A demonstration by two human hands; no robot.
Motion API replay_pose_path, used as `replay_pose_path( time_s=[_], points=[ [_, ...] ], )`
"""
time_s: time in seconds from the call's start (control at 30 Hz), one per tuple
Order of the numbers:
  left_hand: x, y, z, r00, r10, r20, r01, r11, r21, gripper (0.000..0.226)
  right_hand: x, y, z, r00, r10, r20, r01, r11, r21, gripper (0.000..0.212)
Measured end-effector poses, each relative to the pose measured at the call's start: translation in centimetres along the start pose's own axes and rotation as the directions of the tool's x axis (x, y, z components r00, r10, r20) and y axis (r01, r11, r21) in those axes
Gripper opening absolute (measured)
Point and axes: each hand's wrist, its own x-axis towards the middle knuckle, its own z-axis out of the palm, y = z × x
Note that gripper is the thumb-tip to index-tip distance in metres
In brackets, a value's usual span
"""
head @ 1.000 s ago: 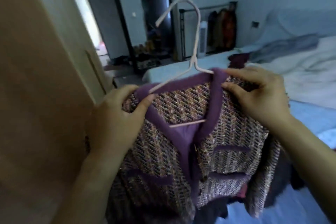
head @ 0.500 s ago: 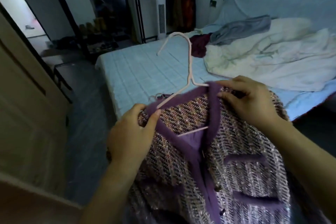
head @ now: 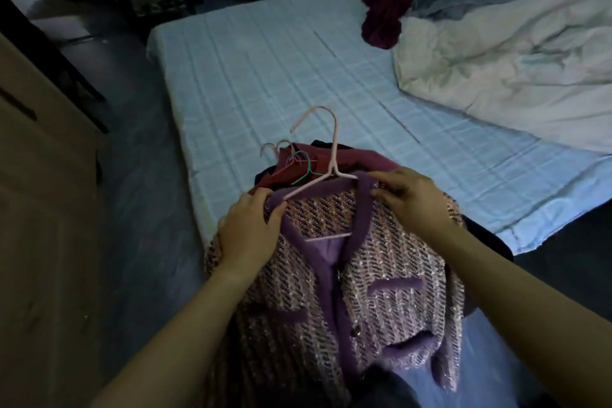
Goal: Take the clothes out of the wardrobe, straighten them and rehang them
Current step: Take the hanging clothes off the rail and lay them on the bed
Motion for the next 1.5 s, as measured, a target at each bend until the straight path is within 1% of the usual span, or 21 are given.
replay_pose_path(
  time_s=[0.13,0.23,0.33,0.4,0.47,0.53,0.63,0.73,0.8,0.9,0.97,1.07,1.13,1.23,1.33,1.4,1.5],
  points=[
    [3.6,-0.5,3.3,0.993,-0.109,0.039,0.106,0.992,0.068,0.038,4.4,4.2,3.8,0.989,-0.005,0.145,0.007,1.0,-0.016,0.03],
    [5.8,-0.8,5.5,0.969,-0.227,0.096,0.218,0.971,0.096,0.044,7.2,6.9,7.0,0.96,-0.007,0.281,0.018,0.999,-0.038,0.033],
    [6.9,-1.5,8.2,0.945,-0.276,0.176,0.257,0.959,0.123,0.051,8.7,9.4,9.9,0.884,0.01,0.467,-0.001,1.0,-0.02,0.038],
    [7.1,-2.3,10.3,0.92,-0.303,0.249,0.279,0.952,0.127,0.053,9.0,11.4,11.6,0.811,-0.028,0.585,0.024,1.0,0.014,0.042],
    [6.9,-3.1,12.1,0.899,-0.314,0.306,0.287,0.949,0.131,0.052,9.2,13.2,12.9,0.749,-0.063,0.66,0.054,0.998,0.034,0.047],
    [6.6,-3.9,13.4,0.9,-0.311,0.304,0.277,0.949,0.152,0.05,9.3,14.4,13.7,0.718,-0.071,0.692,0.07,0.997,0.029,0.052],
    [6.7,-4.7,14.6,0.895,-0.332,0.297,0.297,0.942,0.157,0.048,9.2,15.4,14.7,0.719,-0.052,0.693,0.094,0.995,-0.022,0.053],
    [7.8,-5.7,15.7,0.911,-0.312,0.27,0.28,0.948,0.15,0.048,9.2,16.2,15.8,0.706,0.014,0.708,0.063,0.995,-0.082,0.056],
    [8.8,-6.7,16.4,0.901,-0.321,0.291,0.273,0.943,0.191,0.052,9.0,16.6,16.8,0.702,0.052,0.71,0.071,0.987,-0.143,0.057],
    [10.5,-7.9,17.2,0.826,-0.369,0.425,0.259,0.92,0.294,0.056,8.9,16.4,18.3,0.705,0.11,0.701,0.071,0.972,-0.224,0.059],
    [11.2,-8.4,17.4,0.798,-0.373,0.472,0.244,0.918,0.313,0.054,8.9,15.9,19.0,0.706,0.163,0.689,0.038,0.963,-0.266,0.057],
    [10.8,-8.4,17.0,0.821,-0.316,0.476,0.173,0.931,0.321,0.046,8.3,14.7,18.5,0.743,0.177,0.645,-0.001,0.965,-0.263,0.051],
    [9.5,-8.1,16.5,0.854,-0.264,0.449,0.149,0.95,0.276,0.04,7.0,13.6,16.8,0.789,0.166,0.592,-0.037,0.974,-0.224,0.045],
    [7.0,-6.9,14.7,0.888,-0.166,0.429,0.127,0.985,0.119,0.033,4.2,11.4,12.8,0.88,0.137,0.456,-0.068,0.984,-0.163,0.037],
    [4.8,-4.3,11.7,0.925,-0.009,0.379,0.021,0.999,-0.028,0.029,1.1,9.4,8.0,0.952,0.105,0.287,-0.075,0.991,-0.115,0.032],
    [3.4,-1.7,9.5,0.949,0.095,0.3,-0.075,0.994,-0.077,0.026,-1.3,8.8,4.8,0.973,0.136,0.188,-0.122,0.989,-0.082,0.03],
    [1.0,2.7,7.6,0.955,0.184,0.233,-0.147,0.975,-0.169,0.021,-5.0,9.0,0.3,0.971,0.216,0.098,-0.219,0.976,0.013,0.034]
  ],
)
